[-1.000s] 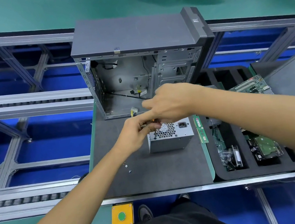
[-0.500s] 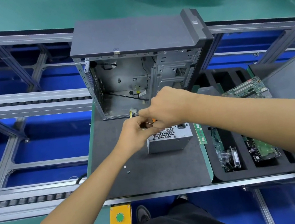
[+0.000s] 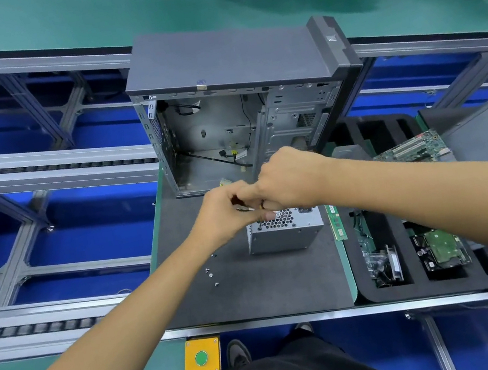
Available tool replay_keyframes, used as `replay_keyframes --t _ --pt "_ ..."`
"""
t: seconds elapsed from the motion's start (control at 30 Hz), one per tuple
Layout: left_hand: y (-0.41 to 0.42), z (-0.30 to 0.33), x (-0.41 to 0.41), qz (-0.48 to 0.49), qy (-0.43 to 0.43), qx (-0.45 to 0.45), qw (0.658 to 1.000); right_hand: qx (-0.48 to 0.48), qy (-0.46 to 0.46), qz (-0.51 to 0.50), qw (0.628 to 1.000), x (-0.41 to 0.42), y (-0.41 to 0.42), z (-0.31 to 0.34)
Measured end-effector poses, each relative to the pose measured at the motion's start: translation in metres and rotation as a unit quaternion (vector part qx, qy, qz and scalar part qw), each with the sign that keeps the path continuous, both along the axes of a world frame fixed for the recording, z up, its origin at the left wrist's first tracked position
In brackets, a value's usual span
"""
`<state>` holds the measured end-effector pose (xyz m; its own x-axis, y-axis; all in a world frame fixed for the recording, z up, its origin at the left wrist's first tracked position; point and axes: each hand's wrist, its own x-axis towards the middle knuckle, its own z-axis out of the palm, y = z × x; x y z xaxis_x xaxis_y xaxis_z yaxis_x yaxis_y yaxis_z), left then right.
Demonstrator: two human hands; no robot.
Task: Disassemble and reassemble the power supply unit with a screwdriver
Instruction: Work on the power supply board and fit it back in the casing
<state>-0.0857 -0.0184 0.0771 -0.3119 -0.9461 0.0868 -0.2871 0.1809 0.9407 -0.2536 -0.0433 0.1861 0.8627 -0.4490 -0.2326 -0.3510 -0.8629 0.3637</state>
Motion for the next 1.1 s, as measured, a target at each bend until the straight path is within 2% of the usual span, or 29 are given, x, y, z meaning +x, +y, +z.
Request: replay_keyframes --t 0.1,0.2,0.3,0.37,0.47,0.6,0.67,0.77,0.8,0.83,0.9,0.93,1.03,1.1 --pt "0.006 -0.003 -0.007 -0.006 0.023 -0.007 1.000 -0.008 -0.010 -0.063 0.998 0.007 0.006 -0.003" --pt "0.002 -0.001 -0.003 -0.015 0.016 0.002 1.000 0.033 -0.006 -0.106 0.994 0.011 -0.001 0.002" --pt "-0.003 0.001 0.009 -0.064 0.016 0.031 0.997 0.053 -0.008 -0.041 0.998 0.009 -0.011 0.009" --pt "-0.003 0.002 0.012 -0.097 0.004 0.010 0.995 0.064 0.008 0.038 0.997 0.008 -0.015 0.011" --pt "-0.003 -0.001 0.011 -0.100 -0.026 0.010 0.995 0.082 0.041 0.110 0.990 0.007 -0.017 0.012" --pt "0.001 -0.008 0.007 -0.124 0.012 0.037 0.991 0.080 0.000 0.032 0.996 0.001 -0.009 0.000" --pt "0.007 -0.016 0.001 -0.086 0.041 0.074 0.993 0.057 -0.030 -0.040 0.997 0.002 -0.001 -0.007" --pt "0.026 -0.042 -0.012 0.046 -0.042 0.045 0.997 0.051 -0.056 -0.108 0.991 0.005 0.008 -0.015" --pt "0.036 -0.052 -0.017 0.084 -0.052 0.049 0.994 0.043 -0.059 -0.114 0.991 0.006 0.009 -0.017" --pt "0.046 -0.061 -0.021 0.115 -0.024 0.087 0.989 0.030 -0.054 -0.112 0.992 0.005 0.009 -0.017" --pt "0.059 -0.076 -0.030 0.162 0.108 0.212 0.958 0.005 -0.023 -0.085 0.996 0.000 0.003 -0.012" --pt "0.061 -0.081 -0.032 0.172 0.146 0.249 0.942 0.003 -0.003 -0.056 0.998 -0.002 -0.002 -0.008" --pt "0.059 -0.087 -0.032 0.175 0.136 0.220 0.950 0.025 0.063 0.068 0.995 -0.005 -0.021 0.007" --pt "0.059 -0.087 -0.031 0.178 0.167 0.221 0.944 0.044 0.093 0.189 0.977 -0.002 -0.027 0.013"
